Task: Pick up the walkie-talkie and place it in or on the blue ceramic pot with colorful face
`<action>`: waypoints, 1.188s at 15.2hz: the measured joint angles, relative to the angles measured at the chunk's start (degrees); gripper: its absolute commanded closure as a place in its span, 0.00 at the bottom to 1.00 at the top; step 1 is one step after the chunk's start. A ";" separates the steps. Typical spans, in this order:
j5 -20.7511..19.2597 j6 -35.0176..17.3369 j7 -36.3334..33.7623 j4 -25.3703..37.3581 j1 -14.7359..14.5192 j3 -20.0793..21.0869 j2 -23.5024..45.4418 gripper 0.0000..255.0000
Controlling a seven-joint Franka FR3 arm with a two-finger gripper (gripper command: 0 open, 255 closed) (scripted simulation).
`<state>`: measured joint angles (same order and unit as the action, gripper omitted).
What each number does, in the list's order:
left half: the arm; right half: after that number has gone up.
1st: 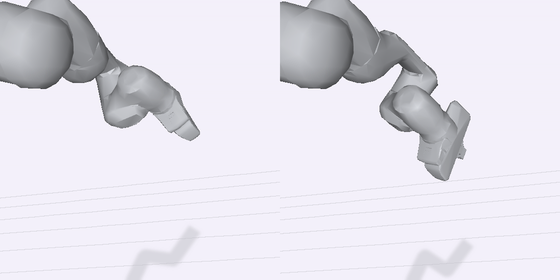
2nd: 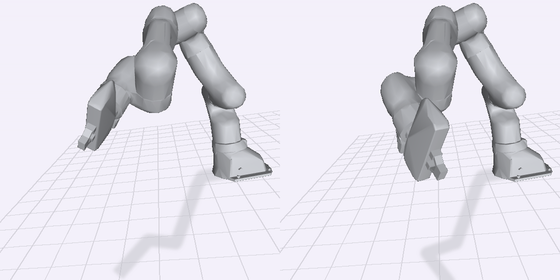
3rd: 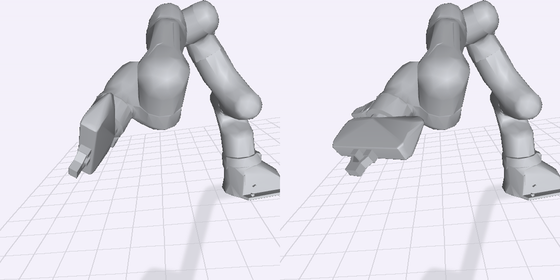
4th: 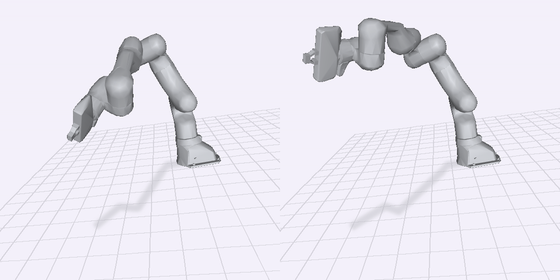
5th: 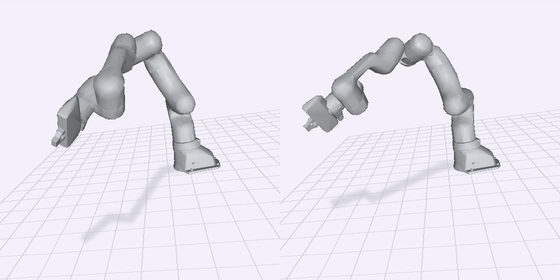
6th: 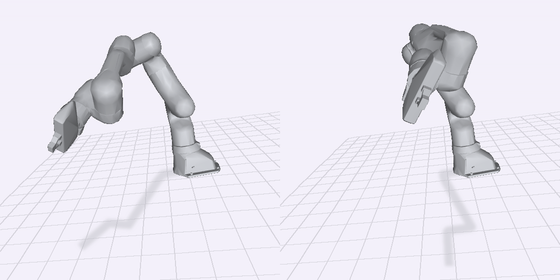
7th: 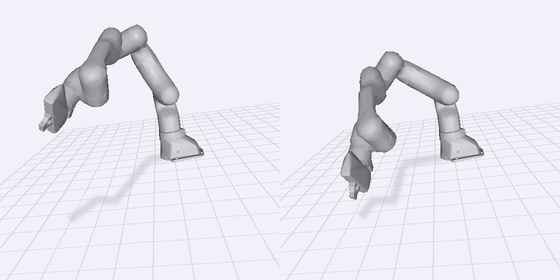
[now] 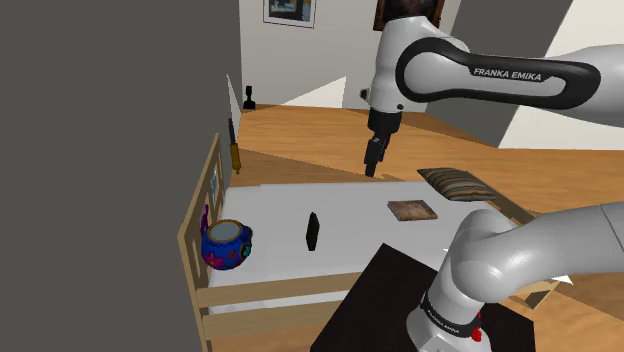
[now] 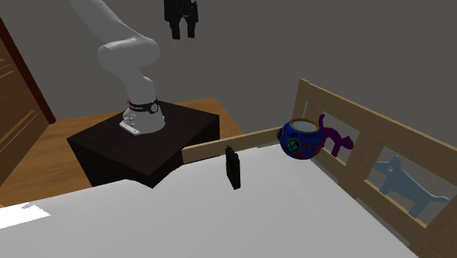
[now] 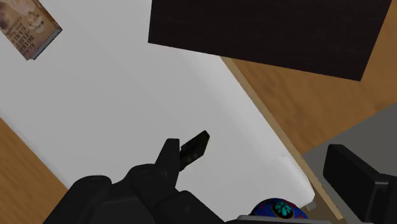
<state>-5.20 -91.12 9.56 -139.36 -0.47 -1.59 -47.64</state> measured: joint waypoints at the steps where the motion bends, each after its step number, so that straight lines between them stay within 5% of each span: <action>1: 0.00 0.00 0.00 0.00 0.00 0.00 0.00 0.00; 7: 1.30 -11.70 -8.67 -7.04 2.15 2.14 3.16 0.00; 18: 0.82 -40.61 -27.51 -13.34 8.54 5.94 22.06 0.00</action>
<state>-4.38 -131.73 -17.95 -152.69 8.07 4.35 -25.57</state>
